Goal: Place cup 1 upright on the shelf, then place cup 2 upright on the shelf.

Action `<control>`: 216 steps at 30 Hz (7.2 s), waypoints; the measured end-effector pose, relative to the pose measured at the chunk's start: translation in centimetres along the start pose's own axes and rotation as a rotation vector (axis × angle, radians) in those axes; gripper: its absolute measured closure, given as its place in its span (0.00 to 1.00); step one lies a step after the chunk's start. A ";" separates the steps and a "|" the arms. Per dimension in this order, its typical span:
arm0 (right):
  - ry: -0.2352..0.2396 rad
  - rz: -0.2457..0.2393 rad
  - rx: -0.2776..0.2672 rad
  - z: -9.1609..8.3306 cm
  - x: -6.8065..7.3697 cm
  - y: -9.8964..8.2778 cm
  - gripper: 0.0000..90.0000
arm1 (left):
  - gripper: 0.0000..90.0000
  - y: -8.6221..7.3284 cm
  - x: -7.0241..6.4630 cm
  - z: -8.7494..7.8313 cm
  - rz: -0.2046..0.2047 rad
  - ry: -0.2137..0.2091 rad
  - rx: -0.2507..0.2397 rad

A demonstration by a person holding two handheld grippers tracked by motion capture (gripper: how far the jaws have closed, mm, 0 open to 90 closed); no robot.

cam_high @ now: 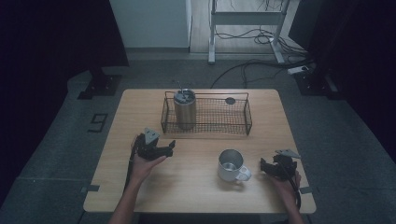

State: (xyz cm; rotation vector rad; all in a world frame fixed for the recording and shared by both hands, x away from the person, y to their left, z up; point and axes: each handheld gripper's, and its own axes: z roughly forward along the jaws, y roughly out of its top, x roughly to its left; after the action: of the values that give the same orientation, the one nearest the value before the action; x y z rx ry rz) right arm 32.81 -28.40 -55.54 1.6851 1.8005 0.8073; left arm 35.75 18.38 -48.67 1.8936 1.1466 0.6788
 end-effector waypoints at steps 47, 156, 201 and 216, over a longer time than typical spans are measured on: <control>0.119 0.078 -0.095 -3.6 1.8 0.7 0.15 | 0.14 -5.0 -0.8 0.8 -0.003 -0.044 0.114; 0.371 -0.262 -0.122 -5.3 12.9 1.8 0.08 | 0.16 -6.0 -0.1 0.1 -0.127 -0.092 0.153; 0.379 -0.198 -0.201 -7.1 11.1 4.9 0.08 | 0.16 -5.8 -0.3 0.0 -0.141 -0.121 0.147; 0.401 -0.188 -0.202 -7.1 10.8 8.3 0.08 | 0.16 -5.9 -0.5 0.2 -0.146 -0.129 0.156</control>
State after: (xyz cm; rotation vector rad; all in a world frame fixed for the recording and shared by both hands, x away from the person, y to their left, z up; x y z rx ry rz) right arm 32.39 -17.77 -44.50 1.2677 2.0194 1.2625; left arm 32.95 19.47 -53.72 1.9298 1.2703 0.3911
